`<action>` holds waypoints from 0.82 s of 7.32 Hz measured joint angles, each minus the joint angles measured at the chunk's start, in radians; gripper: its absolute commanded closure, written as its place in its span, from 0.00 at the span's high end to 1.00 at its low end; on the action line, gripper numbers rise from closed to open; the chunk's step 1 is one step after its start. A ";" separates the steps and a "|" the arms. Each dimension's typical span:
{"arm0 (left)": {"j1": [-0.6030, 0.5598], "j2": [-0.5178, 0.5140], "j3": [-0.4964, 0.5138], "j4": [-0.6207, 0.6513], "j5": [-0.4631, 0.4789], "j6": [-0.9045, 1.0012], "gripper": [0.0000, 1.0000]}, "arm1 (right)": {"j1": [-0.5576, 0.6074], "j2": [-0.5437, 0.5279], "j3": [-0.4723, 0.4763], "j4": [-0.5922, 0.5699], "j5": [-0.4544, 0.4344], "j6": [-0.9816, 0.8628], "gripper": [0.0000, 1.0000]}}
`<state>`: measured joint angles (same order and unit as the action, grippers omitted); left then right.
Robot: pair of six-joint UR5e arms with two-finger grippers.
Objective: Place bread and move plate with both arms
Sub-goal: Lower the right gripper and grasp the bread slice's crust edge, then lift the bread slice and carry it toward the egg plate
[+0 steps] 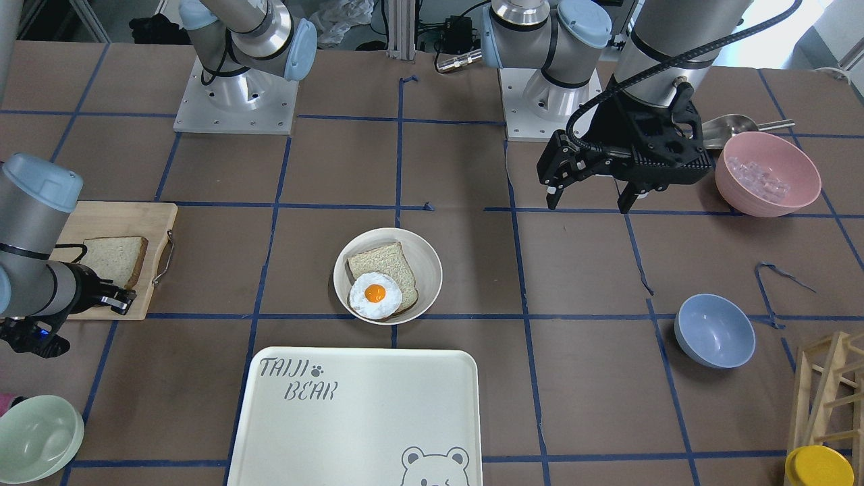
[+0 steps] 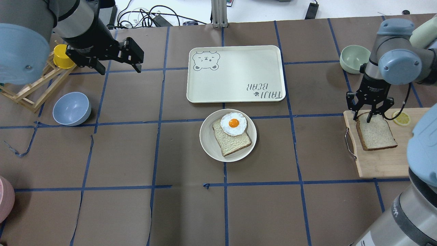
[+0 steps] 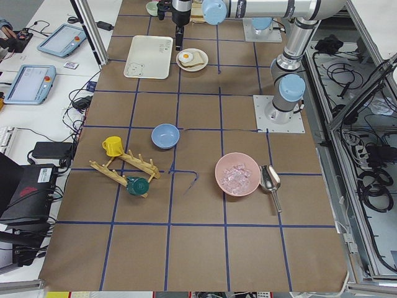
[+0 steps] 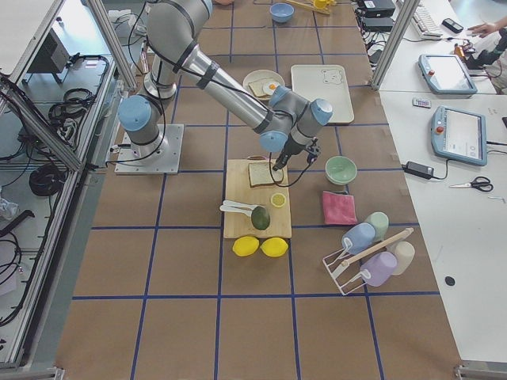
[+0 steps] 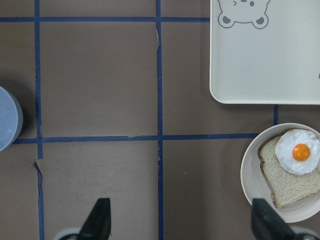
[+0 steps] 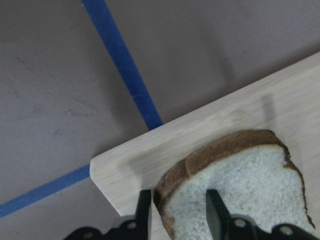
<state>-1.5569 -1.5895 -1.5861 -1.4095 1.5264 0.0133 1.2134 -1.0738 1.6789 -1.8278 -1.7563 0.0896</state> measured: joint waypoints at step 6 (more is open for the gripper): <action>0.001 0.000 0.000 0.000 0.002 -0.001 1.00 | 0.000 -0.005 -0.001 0.008 0.007 -0.009 0.00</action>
<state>-1.5560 -1.5892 -1.5861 -1.4094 1.5289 0.0127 1.2134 -1.0787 1.6779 -1.8197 -1.7497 0.0809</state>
